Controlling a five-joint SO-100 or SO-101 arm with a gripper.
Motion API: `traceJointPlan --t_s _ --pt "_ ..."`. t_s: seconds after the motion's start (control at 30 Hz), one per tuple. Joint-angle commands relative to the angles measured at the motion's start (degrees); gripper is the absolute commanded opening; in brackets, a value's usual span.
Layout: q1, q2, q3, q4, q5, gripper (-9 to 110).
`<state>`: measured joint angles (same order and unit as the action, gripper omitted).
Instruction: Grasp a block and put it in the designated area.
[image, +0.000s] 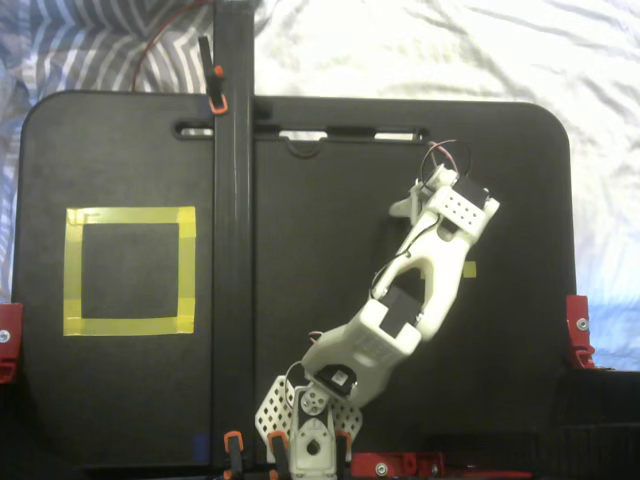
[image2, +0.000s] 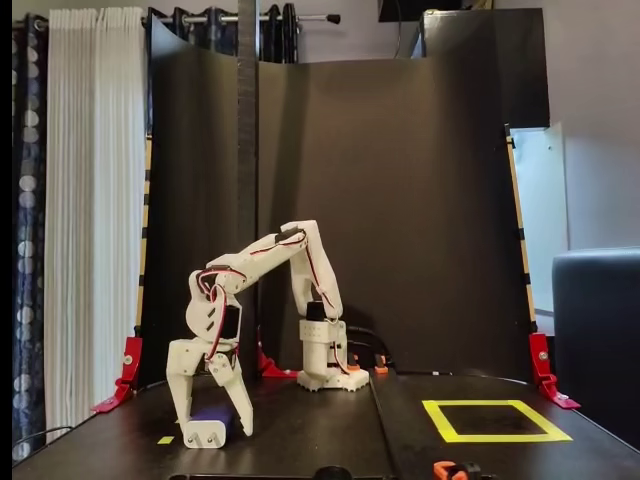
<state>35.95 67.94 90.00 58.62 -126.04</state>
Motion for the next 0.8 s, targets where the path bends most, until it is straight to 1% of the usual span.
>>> traceJointPlan --t_s 0.0,0.2,0.6,0.77 --pt "-0.5 0.3 -1.8 0.0 0.2 21" --pt "-0.7 0.2 -1.7 -0.1 0.4 17" --pt "-1.2 1.0 -1.7 0.3 1.6 17" --pt "-2.2 5.9 -1.8 4.0 2.8 17"
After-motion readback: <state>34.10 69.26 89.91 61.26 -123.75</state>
